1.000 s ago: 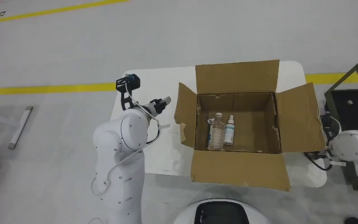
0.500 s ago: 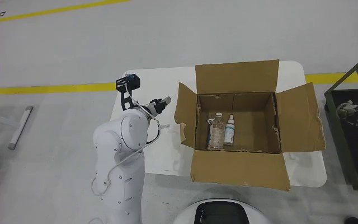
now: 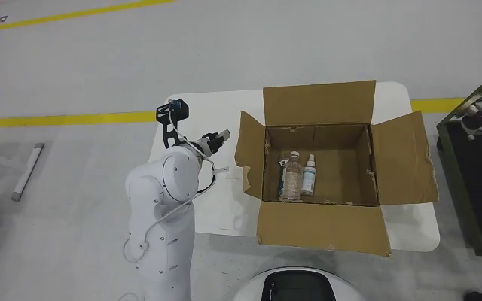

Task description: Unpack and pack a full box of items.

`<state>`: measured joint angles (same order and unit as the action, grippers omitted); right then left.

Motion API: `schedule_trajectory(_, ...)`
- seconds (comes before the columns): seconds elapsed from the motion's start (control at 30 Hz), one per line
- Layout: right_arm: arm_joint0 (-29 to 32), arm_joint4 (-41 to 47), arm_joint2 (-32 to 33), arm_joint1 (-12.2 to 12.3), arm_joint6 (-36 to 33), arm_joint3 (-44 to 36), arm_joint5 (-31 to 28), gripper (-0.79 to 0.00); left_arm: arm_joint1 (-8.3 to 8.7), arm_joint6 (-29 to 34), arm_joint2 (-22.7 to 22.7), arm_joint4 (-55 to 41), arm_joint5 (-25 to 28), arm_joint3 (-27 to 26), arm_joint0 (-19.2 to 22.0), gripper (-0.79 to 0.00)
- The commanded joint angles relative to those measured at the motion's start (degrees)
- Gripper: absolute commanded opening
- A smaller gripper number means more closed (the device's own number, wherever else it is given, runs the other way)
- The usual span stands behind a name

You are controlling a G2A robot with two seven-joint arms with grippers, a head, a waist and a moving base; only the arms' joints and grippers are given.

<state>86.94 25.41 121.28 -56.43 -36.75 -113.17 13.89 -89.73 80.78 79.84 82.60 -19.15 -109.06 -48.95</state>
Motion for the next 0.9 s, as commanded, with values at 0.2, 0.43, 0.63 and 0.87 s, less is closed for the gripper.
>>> schedule_trajectory(0.2,-9.54,-24.99,-17.57,2.43,-10.47,-4.68,3.55,-0.785,0.00,0.00,0.00,0.00,0.00,0.00,0.00,0.000)
schedule_trajectory(0.43,-23.10,-44.62,-37.39,3.56,-27.28,-0.07,0.82,-0.785,0.00,0.00,0.00,0.00,0.00,0.00,0.00,0.000)
schedule_trajectory(0.63,-31.97,-59.32,-50.36,3.02,-33.63,3.24,4.43,-0.785,0.00,0.00,0.00,0.00,0.00,0.00,0.00,0.000)
schedule_trajectory(0.87,-37.46,-73.79,-60.83,1.54,-35.30,6.66,14.60,-0.785,0.00,0.00,0.00,0.00,0.00,0.00,0.00,0.000)
